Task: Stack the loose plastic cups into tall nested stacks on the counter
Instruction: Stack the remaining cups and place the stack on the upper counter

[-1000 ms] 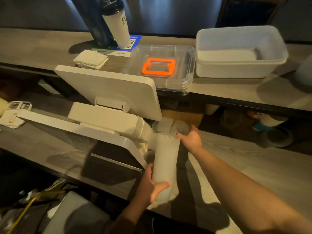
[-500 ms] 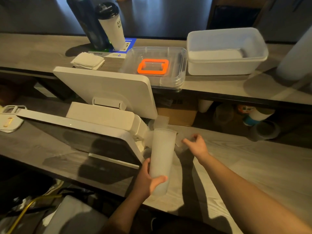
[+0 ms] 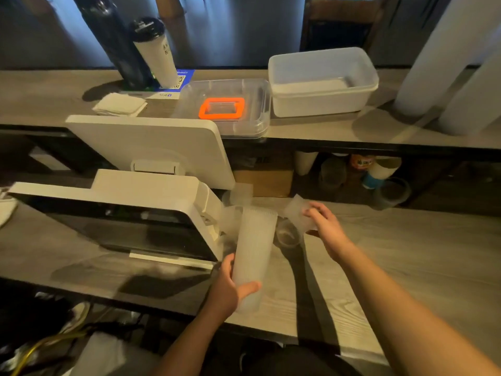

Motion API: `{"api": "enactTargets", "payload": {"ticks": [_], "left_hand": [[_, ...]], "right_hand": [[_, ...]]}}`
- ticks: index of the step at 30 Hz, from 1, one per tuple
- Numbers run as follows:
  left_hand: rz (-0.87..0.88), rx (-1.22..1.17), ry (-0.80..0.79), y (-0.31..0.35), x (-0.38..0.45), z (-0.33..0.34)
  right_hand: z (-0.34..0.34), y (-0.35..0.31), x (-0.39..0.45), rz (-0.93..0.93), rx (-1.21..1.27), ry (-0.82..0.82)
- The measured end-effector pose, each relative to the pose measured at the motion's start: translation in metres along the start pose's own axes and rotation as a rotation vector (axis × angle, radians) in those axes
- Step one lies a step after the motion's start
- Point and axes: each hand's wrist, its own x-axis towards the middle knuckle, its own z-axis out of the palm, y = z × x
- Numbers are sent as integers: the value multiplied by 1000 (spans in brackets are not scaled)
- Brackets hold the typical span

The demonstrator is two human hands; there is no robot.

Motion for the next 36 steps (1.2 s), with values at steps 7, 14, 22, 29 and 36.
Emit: {"api": "enactTargets", "payload": {"ticks": [7,14,22,29,36], "left_hand": [[94,146,3,-2,-11,5],[133,157,1,0,-17,6],[137,111,-31,2,-14,4],[39,46,-75,4,-5,4],[-14,-106,-28,12,2,-2]], "right_hand": [[-3,-52,-29,-205,-93,-231],[9,-62,-44,-285,-348,-326],[27,-50,-47,-226,-471,-413],[34,-31,-27,-134,-310,-336],[24,10,13,-67,-387,-85]]}}
